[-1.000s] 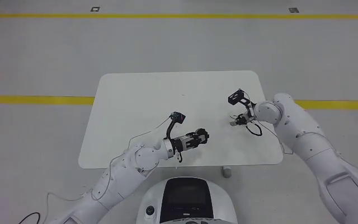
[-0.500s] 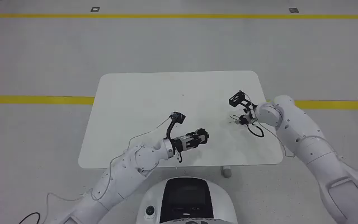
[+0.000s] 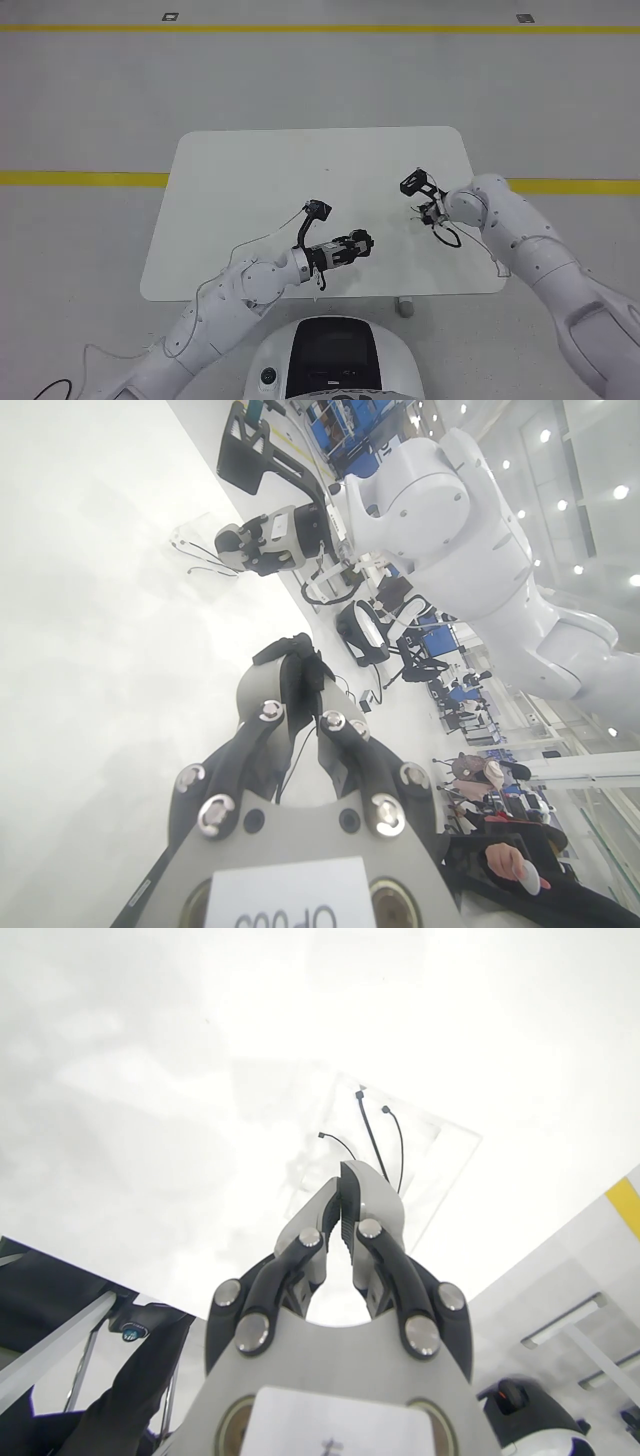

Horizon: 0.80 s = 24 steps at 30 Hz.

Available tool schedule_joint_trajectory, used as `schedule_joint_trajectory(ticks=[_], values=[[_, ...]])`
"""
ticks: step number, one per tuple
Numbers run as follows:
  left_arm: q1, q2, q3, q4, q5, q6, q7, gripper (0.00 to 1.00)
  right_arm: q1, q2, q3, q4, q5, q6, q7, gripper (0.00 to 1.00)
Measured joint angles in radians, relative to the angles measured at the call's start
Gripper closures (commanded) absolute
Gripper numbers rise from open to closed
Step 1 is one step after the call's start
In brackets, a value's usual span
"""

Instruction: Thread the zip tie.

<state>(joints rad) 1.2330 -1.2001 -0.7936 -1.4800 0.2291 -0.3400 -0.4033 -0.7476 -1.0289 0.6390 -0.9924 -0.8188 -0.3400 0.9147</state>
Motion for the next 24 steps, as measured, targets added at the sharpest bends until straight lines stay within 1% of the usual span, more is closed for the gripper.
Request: schedule_joint_trajectory(ticks=[3, 7, 14, 16, 17, 21, 24], values=[[0.000, 0.000, 0.000, 0.000, 0.000, 0.000, 0.000, 1.00, 0.018, -0.014, -0.033, 0.028, 0.018, 0.000, -0.011, 1.00], [0.000, 0.000, 0.000, 0.000, 0.000, 0.000, 0.000, 1.00, 0.037, -0.025, -0.077, 0.045, 0.046, 0.000, -0.021, 1.00], [0.000, 0.000, 0.000, 0.000, 0.000, 0.000, 0.000, 1.00, 0.068, -0.027, -0.142, 0.070, 0.103, 0.000, -0.050, 1.00], [0.000, 0.000, 0.000, 0.000, 0.000, 0.000, 0.000, 1.00, 0.077, -0.025, -0.154, 0.084, 0.109, 0.000, -0.063, 0.89], [0.000, 0.000, 0.000, 0.000, 0.000, 0.000, 0.000, 1.00, 0.081, -0.024, -0.159, 0.091, 0.107, 0.000, -0.068, 0.85], [0.000, 0.000, 0.000, 0.000, 0.000, 0.000, 0.000, 1.00, 0.095, -0.026, -0.183, 0.113, 0.083, 0.000, -0.089, 0.86], [0.000, 0.000, 0.000, 0.000, 0.000, 0.000, 0.000, 1.00, 0.101, -0.031, -0.197, 0.126, 0.077, 0.000, -0.105, 0.84]])
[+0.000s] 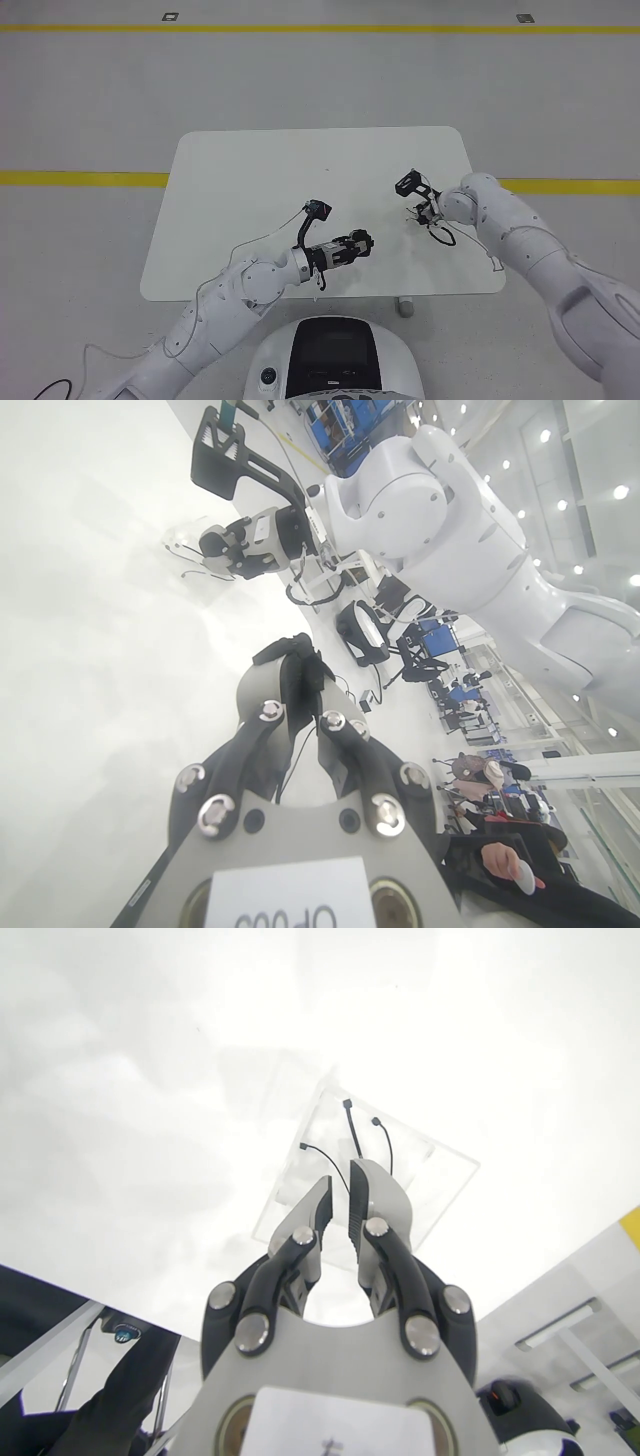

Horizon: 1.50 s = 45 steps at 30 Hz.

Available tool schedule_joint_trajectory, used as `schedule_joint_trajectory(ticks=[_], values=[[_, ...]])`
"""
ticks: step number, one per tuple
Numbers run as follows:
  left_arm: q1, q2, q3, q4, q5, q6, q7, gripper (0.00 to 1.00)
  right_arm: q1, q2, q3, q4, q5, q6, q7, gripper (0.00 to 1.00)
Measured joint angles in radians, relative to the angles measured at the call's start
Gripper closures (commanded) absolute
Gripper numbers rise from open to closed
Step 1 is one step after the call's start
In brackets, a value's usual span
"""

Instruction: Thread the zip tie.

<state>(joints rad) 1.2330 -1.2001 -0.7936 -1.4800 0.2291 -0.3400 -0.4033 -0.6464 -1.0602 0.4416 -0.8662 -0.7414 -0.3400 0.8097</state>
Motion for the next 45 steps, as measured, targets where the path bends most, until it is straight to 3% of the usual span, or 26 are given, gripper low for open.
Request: schedule_joint_trajectory(ticks=[3, 15, 24, 45], values=[[0.000, 0.000, 0.000, 0.000, 0.000, 0.000, 0.000, 1.00, 0.006, -0.006, -0.015, 0.015, 0.005, 0.000, -0.014, 0.81], [0.000, 0.000, 0.000, 0.000, 0.000, 0.000, 0.000, 1.00, 0.039, -0.037, -0.081, 0.098, 0.040, 0.000, -0.060, 0.91], [0.000, 0.000, 0.000, 0.000, 0.000, 0.000, 0.000, 1.00, 0.057, -0.062, -0.119, 0.154, 0.060, 0.000, -0.084, 0.91], [0.000, 0.000, 0.000, 0.000, 0.000, 0.000, 0.000, 1.00, 0.081, -0.095, -0.180, 0.227, 0.064, 0.000, -0.142, 0.93]])
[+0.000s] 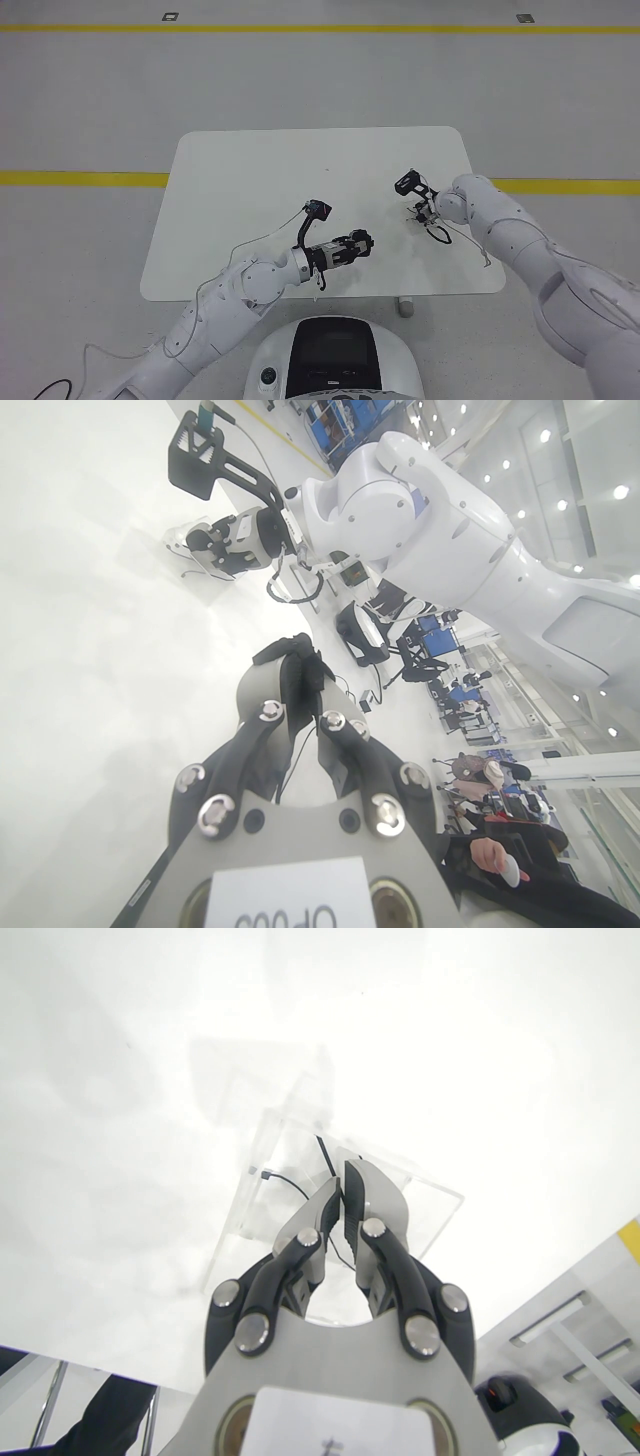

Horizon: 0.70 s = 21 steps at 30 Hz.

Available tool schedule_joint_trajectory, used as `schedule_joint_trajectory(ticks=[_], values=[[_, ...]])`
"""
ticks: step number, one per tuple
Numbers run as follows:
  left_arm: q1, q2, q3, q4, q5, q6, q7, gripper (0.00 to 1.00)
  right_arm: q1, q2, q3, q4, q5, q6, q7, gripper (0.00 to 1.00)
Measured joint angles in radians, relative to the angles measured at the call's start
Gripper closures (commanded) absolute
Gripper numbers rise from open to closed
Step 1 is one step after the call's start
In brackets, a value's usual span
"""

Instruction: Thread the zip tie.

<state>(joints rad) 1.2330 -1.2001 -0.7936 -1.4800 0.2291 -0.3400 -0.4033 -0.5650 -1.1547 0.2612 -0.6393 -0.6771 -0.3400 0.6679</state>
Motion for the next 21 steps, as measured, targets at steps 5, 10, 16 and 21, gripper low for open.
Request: schedule_joint_trajectory(ticks=[5, 10, 16, 21], values=[[0.000, 0.000, 0.000, 0.000, 0.000, 0.000, 0.000, 1.00, 0.005, -0.006, -0.013, 0.012, 0.012, 0.000, 0.001, 0.95], [0.000, 0.000, 0.000, 0.000, 0.000, 0.000, 0.000, 1.00, 0.011, -0.012, -0.026, 0.022, 0.024, 0.000, -0.002, 0.91], [0.000, 0.000, 0.000, 0.000, 0.000, 0.000, 0.000, 1.00, 0.017, -0.008, -0.039, 0.022, 0.033, 0.000, -0.015, 0.75], [0.000, 0.000, 0.000, 0.000, 0.000, 0.000, 0.000, 1.00, 0.020, -0.001, -0.048, 0.016, 0.042, 0.000, -0.026, 0.76]])
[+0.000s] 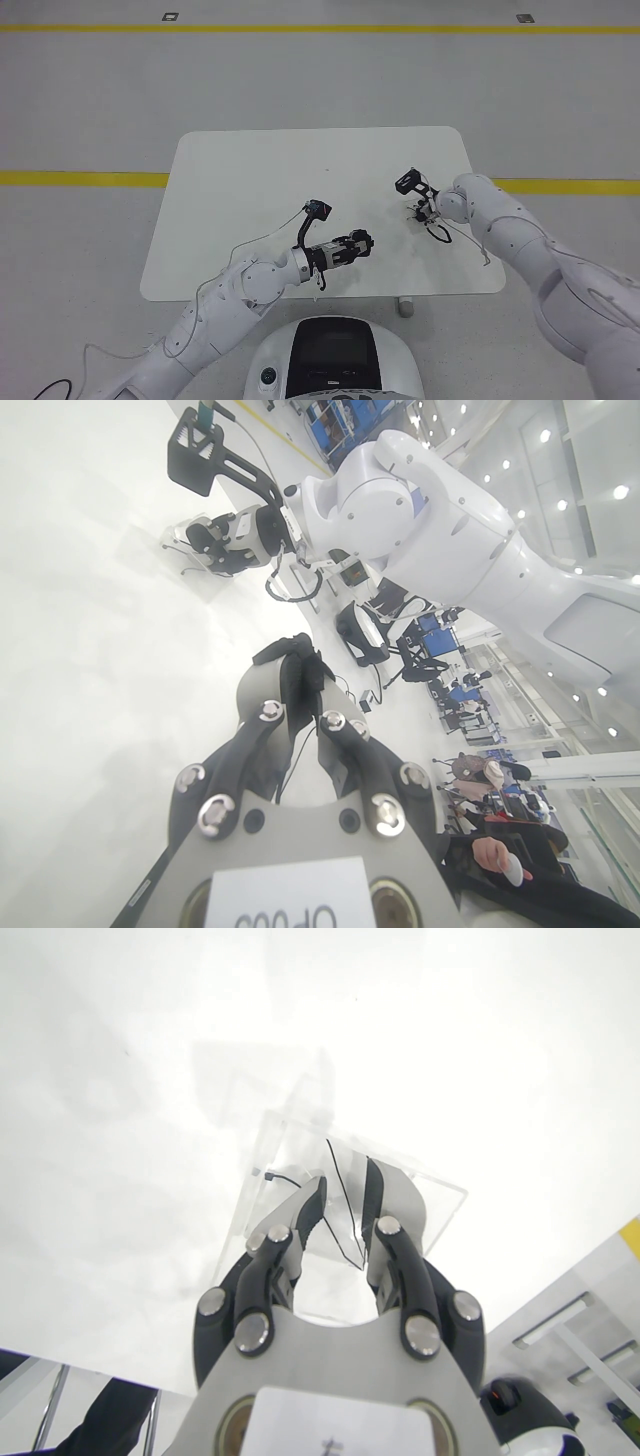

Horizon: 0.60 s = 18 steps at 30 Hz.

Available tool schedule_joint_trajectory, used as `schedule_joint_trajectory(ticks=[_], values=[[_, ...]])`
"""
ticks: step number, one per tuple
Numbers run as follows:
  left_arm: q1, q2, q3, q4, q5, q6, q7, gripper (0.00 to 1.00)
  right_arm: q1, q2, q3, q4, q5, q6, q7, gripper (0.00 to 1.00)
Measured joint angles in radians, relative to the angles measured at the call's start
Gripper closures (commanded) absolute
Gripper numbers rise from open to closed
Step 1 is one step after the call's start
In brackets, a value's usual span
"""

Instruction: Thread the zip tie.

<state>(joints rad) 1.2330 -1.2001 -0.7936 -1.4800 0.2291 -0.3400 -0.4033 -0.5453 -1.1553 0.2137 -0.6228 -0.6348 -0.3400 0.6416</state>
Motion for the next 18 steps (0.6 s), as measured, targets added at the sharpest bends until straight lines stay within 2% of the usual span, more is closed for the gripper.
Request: schedule_joint_trajectory(ticks=[7, 13, 17, 18], values=[[0.000, 0.000, 0.000, 0.000, 0.000, 0.000, 0.000, 1.00, 0.002, 0.008, -0.013, -0.011, 0.013, 0.000, -0.002, 0.77], [0.000, 0.000, 0.000, 0.000, 0.000, 0.000, 0.000, 1.00, 0.002, 0.007, -0.022, -0.005, 0.044, 0.000, 0.012, 0.82], [0.000, 0.000, 0.000, 0.000, 0.000, 0.000, 0.000, 1.00, 0.005, 0.006, -0.031, 0.000, 0.058, 0.000, 0.016, 1.00], [0.000, 0.000, 0.000, 0.000, 0.000, 0.000, 0.000, 1.00, 0.006, 0.006, -0.032, 0.001, 0.061, 0.000, 0.015, 1.00]])
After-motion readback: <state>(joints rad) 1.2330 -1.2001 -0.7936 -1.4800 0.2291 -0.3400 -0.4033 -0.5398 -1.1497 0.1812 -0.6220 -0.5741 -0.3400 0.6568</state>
